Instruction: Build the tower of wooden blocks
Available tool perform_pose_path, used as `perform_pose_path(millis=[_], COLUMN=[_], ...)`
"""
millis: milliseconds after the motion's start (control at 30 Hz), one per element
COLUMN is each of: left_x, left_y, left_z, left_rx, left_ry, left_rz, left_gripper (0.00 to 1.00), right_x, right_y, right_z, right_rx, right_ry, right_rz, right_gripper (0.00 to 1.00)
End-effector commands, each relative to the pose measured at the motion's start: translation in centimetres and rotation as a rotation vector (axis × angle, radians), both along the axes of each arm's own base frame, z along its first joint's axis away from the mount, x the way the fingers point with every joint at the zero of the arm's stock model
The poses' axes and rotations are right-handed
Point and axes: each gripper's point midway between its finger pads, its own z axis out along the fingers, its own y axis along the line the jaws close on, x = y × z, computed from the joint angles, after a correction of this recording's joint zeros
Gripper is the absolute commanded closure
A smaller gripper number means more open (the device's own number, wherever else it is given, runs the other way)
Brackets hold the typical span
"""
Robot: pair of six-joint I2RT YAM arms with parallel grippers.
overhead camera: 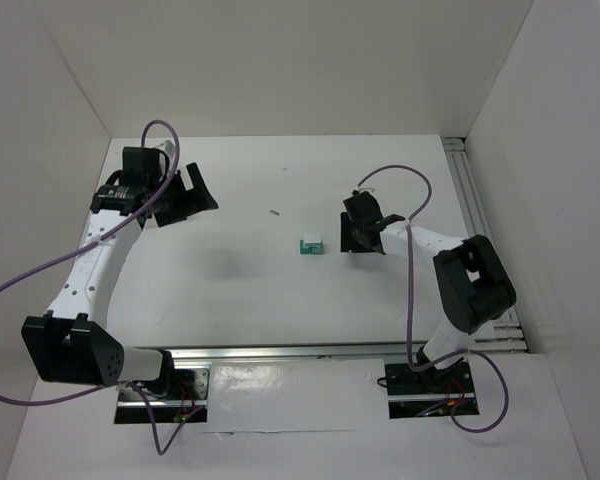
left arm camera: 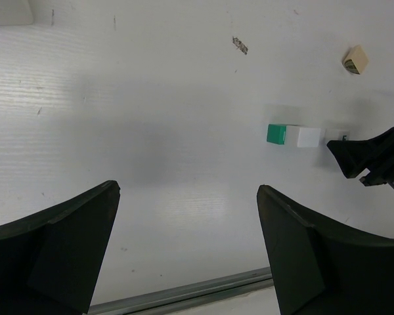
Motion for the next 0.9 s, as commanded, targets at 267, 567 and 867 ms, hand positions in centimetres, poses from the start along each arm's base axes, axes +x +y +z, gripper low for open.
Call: perform_pose_path(millis=[267, 567, 867], left_x=[1.0, 1.0, 1.4], left_y=[-0.6, -0.4, 0.5], left_z=[0.8, 0.9, 0.2], left_rx=[-0.009, 0.018, 0.082], left_ry=[-0.033, -0.036, -0.026], left_rz=[-0.004, 0.001, 0.028], left_gripper=[0.01, 0.01, 0.01], right_x=[1.9, -0.6, -8.5], right_y=[0.8, 0.4, -0.6], right_z=[0.6, 2.3, 1.4], right_rx=[0.014, 0.018, 0.057], right_ry=[-0.06, 0.187, 0.636], right_rz=[-0.024, 0.023, 0.119], right_gripper=[0.6, 0.71, 0.63])
